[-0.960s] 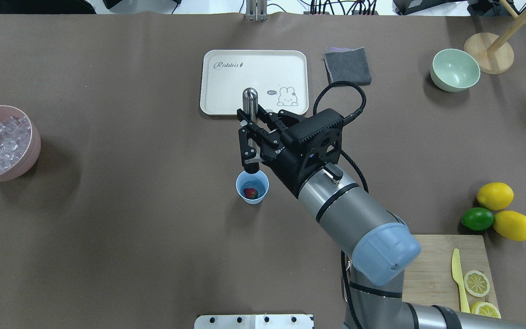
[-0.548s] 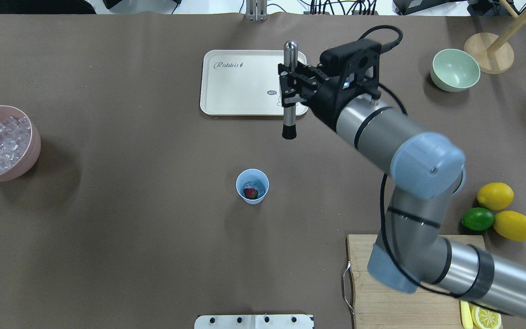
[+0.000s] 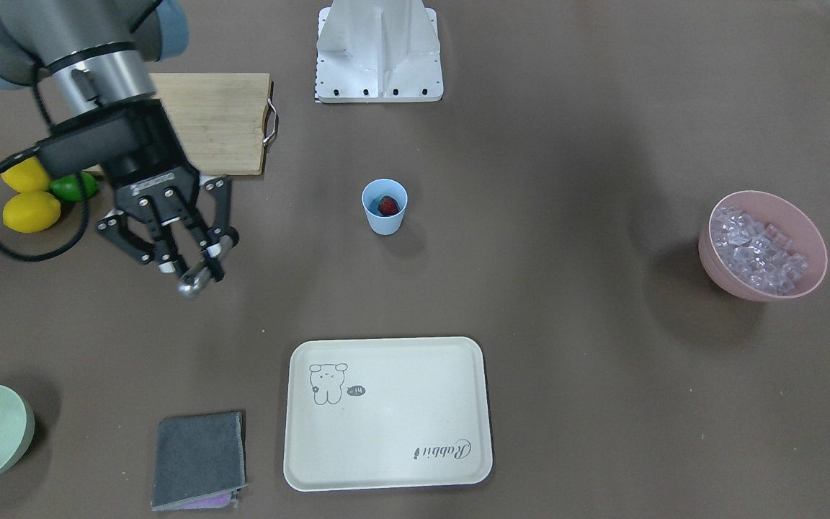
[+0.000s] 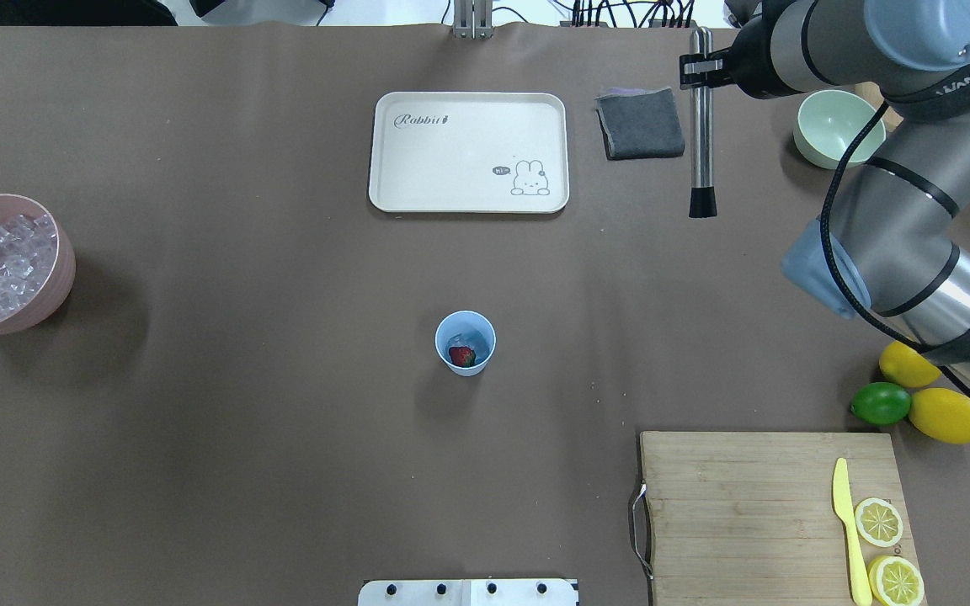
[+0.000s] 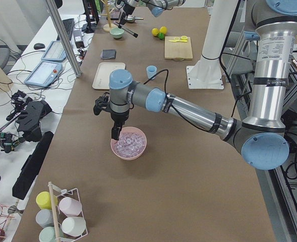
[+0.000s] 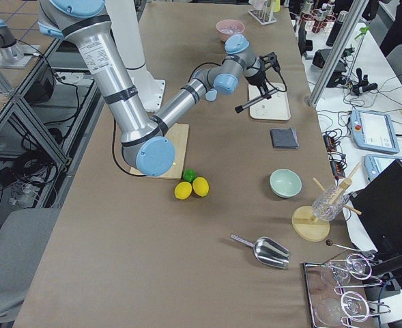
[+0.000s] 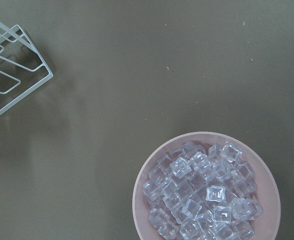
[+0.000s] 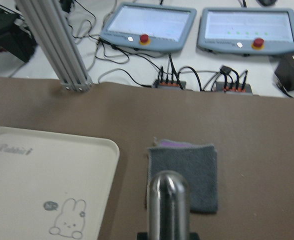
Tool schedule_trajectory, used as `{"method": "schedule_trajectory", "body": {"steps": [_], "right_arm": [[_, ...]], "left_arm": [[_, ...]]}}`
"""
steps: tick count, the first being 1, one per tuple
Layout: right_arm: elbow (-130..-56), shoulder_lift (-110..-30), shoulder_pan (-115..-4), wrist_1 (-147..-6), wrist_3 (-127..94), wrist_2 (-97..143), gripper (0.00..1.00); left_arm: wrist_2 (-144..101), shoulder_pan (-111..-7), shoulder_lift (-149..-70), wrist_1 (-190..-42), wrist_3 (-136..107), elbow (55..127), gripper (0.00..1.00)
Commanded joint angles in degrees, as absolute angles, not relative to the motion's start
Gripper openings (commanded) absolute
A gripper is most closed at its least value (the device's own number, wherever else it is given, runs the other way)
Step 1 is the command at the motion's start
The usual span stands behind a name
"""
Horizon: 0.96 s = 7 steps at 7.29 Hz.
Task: Mash ice and strawberries in cup
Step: 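Carry the muddler back beside the pale green bowl and lower it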
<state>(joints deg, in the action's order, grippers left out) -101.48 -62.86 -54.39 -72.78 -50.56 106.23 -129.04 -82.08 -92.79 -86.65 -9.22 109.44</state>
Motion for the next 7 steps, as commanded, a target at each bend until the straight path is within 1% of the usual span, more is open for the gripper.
{"method": "schedule_trajectory", "body": {"steps": [1,2,4,6,7], "right_arm": [[-92.86,-63.36,-59.22,-80.05,-45.93,120.79,0.0],[-89.51,-65.37,-60.11,-80.16,-41.09,123.37,0.0],[-80.29,-64.78,-59.42,-79.63,-40.09,123.92,0.0],[-76.92,-65.21,-58.97,-79.8,-33.25,124.01,0.0],[-76.82,-65.91,-58.89,-79.72,-33.05,124.19,0.0]], "left_arm": [[-129.02,-82.09,-92.9,-86.92,-9.23,109.95,0.97],[-129.02,-82.09,-92.99,-87.01,-9.14,110.39,0.97],[-129.02,-82.09,-92.72,-86.92,-9.23,112.14,0.97],[-128.94,-82.09,-92.81,-87.01,-9.23,112.5,0.97],[-129.02,-82.0,-92.9,-86.92,-9.23,112.5,0.97]]}}
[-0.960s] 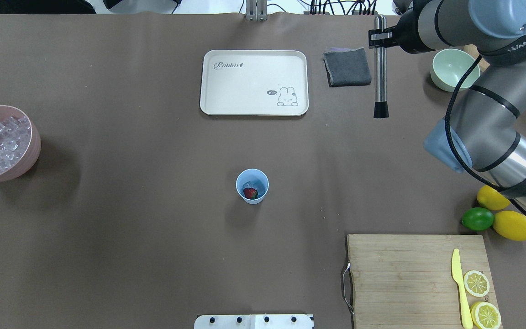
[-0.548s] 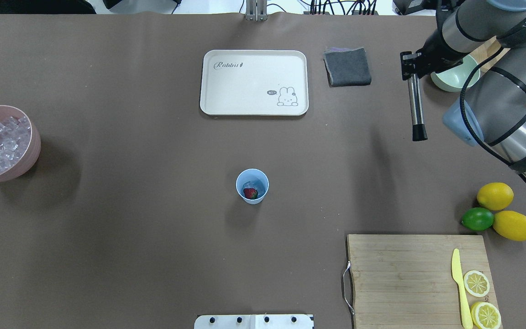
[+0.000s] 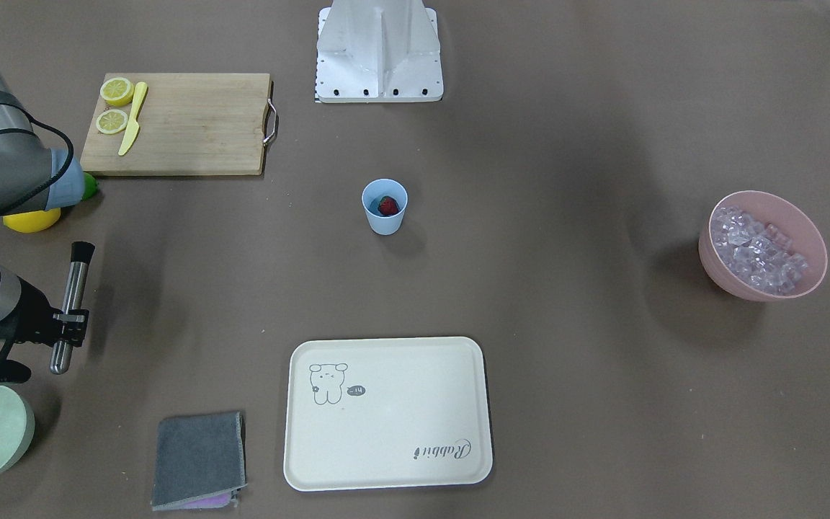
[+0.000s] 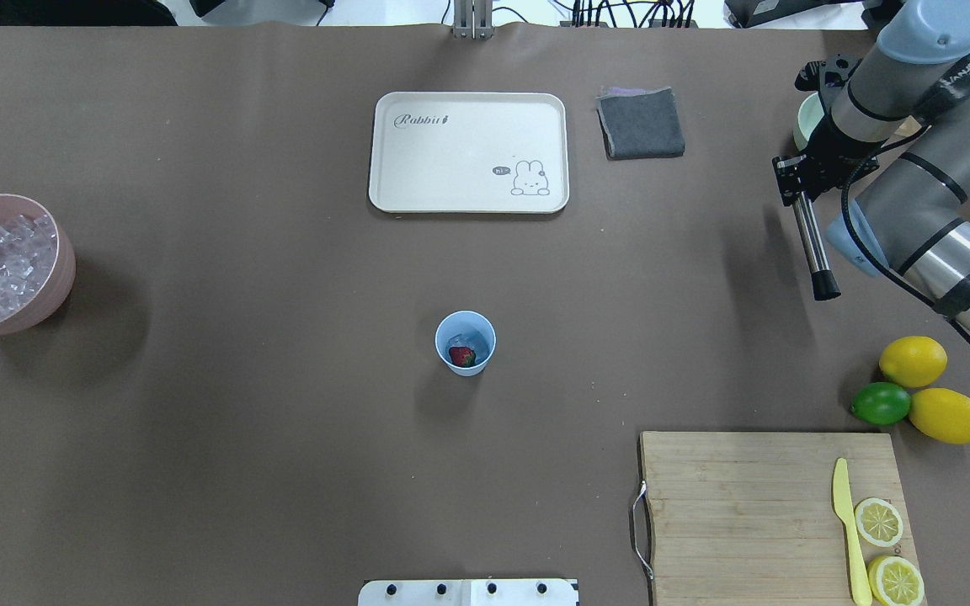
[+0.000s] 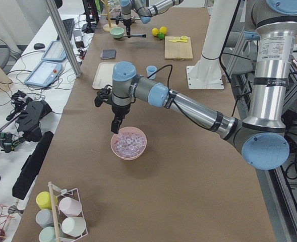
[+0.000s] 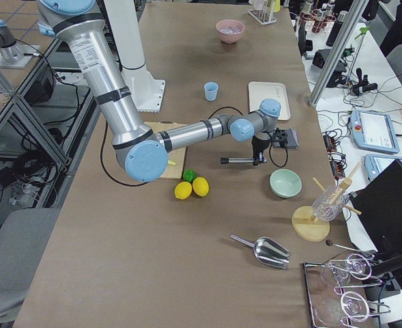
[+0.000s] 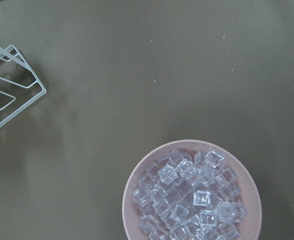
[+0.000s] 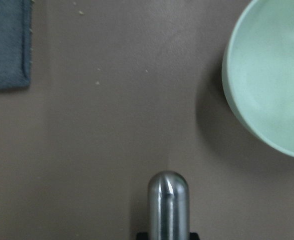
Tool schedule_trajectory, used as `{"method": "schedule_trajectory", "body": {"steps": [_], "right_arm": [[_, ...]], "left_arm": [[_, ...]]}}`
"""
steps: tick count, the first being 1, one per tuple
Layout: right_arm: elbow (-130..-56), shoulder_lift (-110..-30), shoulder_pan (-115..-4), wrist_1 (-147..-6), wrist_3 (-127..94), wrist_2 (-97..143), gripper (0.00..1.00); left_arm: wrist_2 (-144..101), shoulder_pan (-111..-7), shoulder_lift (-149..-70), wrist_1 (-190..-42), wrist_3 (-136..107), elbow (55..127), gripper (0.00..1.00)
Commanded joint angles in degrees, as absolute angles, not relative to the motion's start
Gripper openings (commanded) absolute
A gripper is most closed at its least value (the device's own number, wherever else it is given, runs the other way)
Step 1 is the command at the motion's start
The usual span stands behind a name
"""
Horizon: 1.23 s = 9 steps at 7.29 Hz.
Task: Mash ice and strawberries in cup
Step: 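Carry the muddler back beside the pale green bowl and lower it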
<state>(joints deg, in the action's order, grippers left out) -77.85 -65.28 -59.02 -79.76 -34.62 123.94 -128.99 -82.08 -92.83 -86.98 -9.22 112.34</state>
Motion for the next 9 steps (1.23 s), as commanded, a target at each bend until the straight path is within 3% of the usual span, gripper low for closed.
{"method": "schedule_trajectory", "body": {"steps": [1,4,5,6,7,8,9], "right_arm": [[-76.82,-67.66,-58.71,-79.37,-30.52,124.02,0.0],[-77.43,-69.08,-58.71,-79.37,-30.32,125.85,0.0],[-77.34,-69.17,-58.71,-79.37,-30.5,126.03,0.06],[-77.26,-69.6,-58.71,-79.37,-30.41,126.12,0.56],[-77.43,-69.87,-58.71,-79.37,-30.5,126.21,0.89],[-77.52,-70.13,-58.71,-79.37,-30.5,126.21,0.99],[-77.78,-70.22,-58.71,-79.37,-30.5,126.47,1.0]], "left_arm": [[-128.94,-82.09,-92.99,-86.92,-9.23,112.5,0.97],[-128.85,-82.09,-92.9,-86.92,-9.32,113.29,0.97],[-128.85,-82.09,-92.81,-86.92,-9.32,113.64,0.97],[-128.85,-82.09,-92.81,-86.92,-9.32,113.9,0.97],[-128.85,-82.09,-92.81,-86.92,-9.32,114.08,0.97],[-128.93,-82.09,-92.73,-86.58,-9.58,115.47,0.97],[-128.94,-82.09,-92.72,-86.66,-10.36,115.66,0.97]]}}
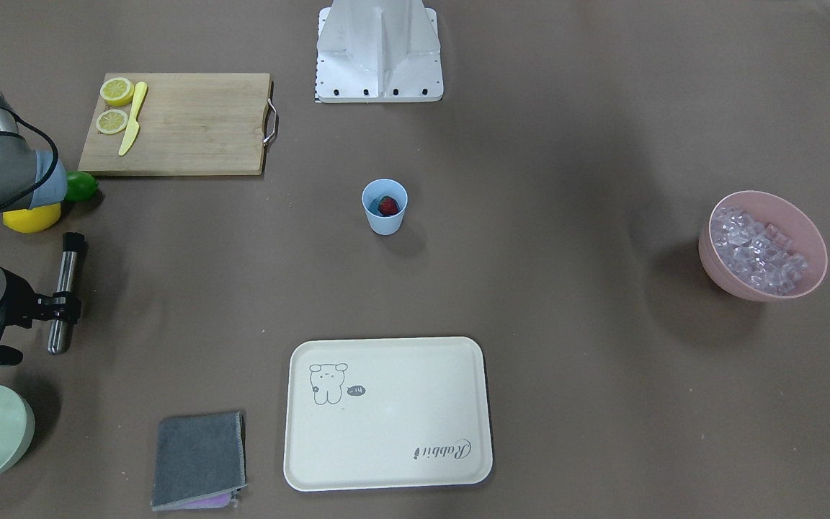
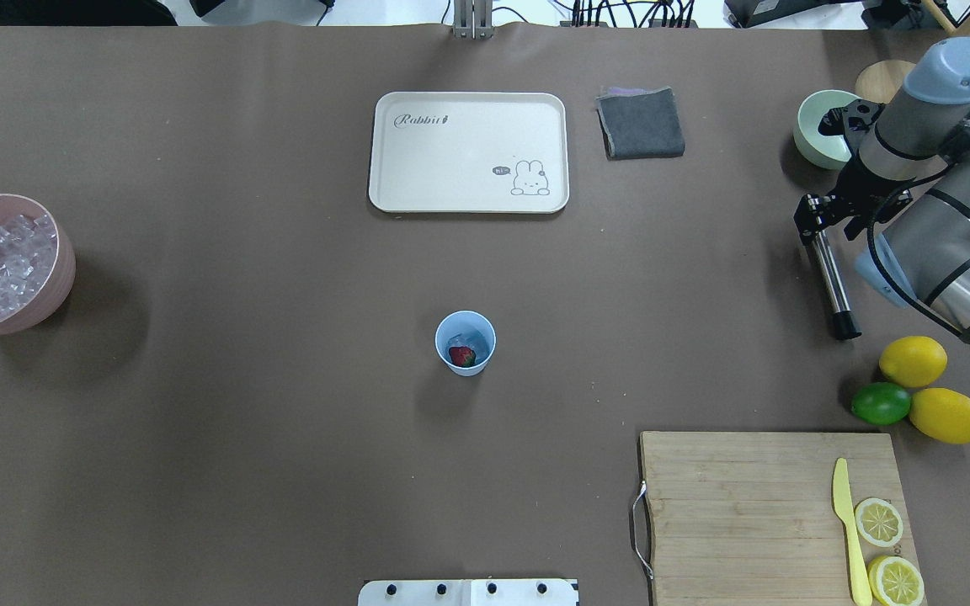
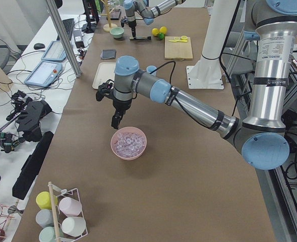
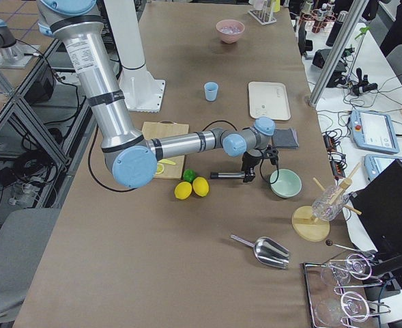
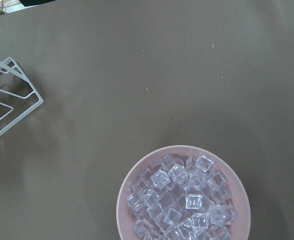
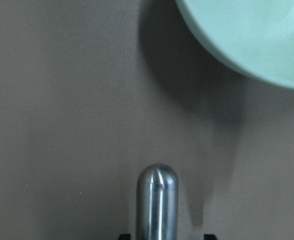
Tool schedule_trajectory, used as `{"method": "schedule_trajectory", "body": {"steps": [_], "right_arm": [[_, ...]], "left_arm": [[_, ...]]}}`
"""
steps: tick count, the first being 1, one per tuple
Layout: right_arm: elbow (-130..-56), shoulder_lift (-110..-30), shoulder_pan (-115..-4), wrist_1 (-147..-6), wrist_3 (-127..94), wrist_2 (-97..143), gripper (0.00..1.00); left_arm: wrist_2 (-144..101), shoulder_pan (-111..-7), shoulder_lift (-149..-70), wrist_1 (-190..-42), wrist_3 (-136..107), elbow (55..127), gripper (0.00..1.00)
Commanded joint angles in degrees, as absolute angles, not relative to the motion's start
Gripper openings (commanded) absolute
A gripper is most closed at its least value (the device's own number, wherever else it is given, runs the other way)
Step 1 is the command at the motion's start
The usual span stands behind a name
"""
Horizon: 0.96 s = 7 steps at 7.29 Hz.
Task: Mash ice and strawberries in cup
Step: 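Open the right gripper to release the muddler and withdraw the arm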
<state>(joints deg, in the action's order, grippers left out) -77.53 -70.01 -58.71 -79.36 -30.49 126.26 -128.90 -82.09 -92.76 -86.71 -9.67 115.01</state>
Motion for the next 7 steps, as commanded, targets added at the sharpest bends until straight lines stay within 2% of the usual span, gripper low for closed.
{"method": "schedule_trajectory", "body": {"steps": [1,4,7], "right_arm": [[-79.96,-70.66,-59.06,-79.37,-30.93,127.26,1.0],[-92.61,-77.76,-70.1,-80.07,-28.58,132.8,1.0],[-95.09,-86.89,-84.5,-82.08,-10.08,137.53,1.0]], "left_arm": [[-128.94,-82.09,-92.72,-86.57,-10.28,115.66,0.97],[-129.64,-82.18,-93.6,-82.74,-8.71,114.44,0.97],[-132.08,-89.35,-100.96,-66.76,4.51,108.84,0.97]]}}
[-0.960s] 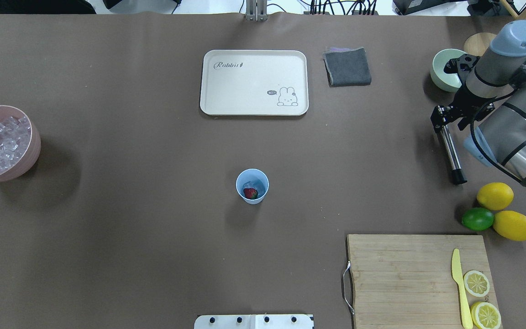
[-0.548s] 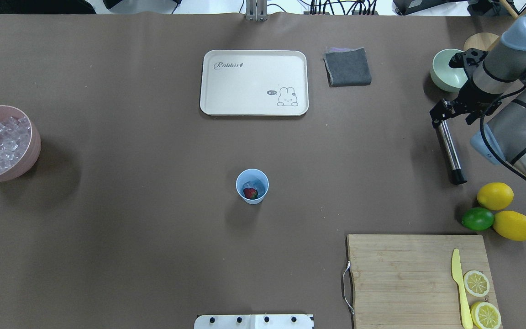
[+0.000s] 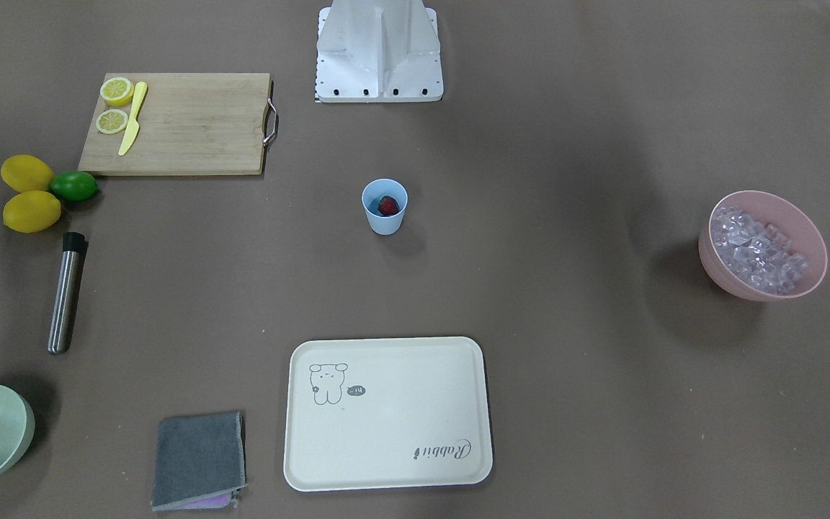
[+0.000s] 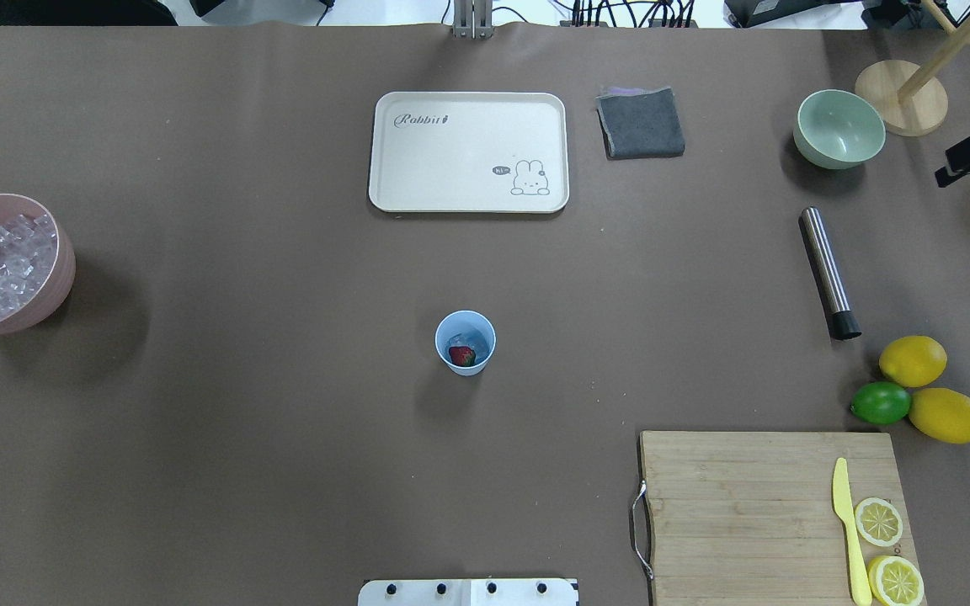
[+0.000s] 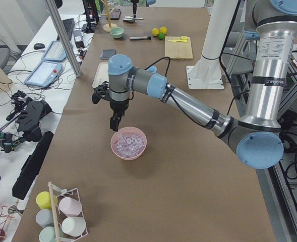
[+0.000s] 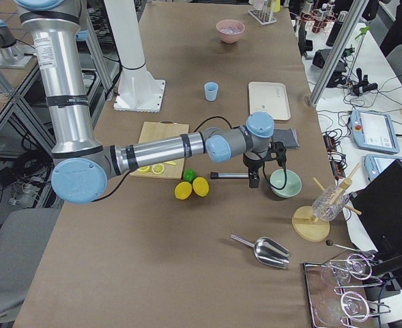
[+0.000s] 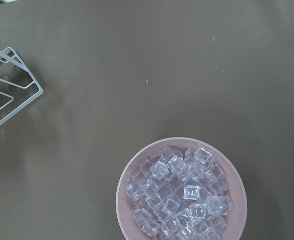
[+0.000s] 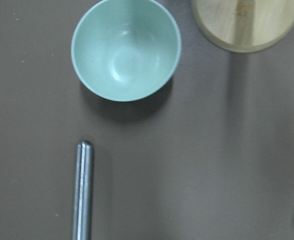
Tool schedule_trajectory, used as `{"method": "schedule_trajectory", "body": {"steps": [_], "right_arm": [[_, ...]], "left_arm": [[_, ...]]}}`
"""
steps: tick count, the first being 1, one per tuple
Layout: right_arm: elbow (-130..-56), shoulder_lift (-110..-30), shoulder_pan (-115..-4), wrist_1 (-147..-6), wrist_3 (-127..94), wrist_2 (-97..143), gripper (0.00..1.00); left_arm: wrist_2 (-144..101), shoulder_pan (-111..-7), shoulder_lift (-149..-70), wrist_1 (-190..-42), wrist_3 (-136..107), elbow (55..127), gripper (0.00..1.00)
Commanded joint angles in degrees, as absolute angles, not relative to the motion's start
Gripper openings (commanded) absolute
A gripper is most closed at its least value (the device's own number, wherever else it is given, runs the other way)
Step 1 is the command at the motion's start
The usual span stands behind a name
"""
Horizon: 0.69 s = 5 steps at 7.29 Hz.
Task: Mash ice and strawberries in cup
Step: 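Open the right gripper to release the muddler and withdraw the arm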
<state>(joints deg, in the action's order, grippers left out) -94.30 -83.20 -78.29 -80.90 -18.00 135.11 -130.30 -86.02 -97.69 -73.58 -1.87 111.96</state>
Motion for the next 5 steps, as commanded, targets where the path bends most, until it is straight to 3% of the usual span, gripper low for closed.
{"method": "schedule_trajectory", "body": {"steps": [1,5], "right_arm": [[-95.45,-90.4,-87.77,-82.18,-4.54,137.64,1.0],[-100.89,-98.69,-91.49,-82.27,-2.02,137.46,1.0]], "left_arm": [[-134.97,-92.08,-101.86,-65.23,8.57,105.5,0.97],[-134.21,-94.48,-95.02,-69.59,5.48,105.38,0.97]]}}
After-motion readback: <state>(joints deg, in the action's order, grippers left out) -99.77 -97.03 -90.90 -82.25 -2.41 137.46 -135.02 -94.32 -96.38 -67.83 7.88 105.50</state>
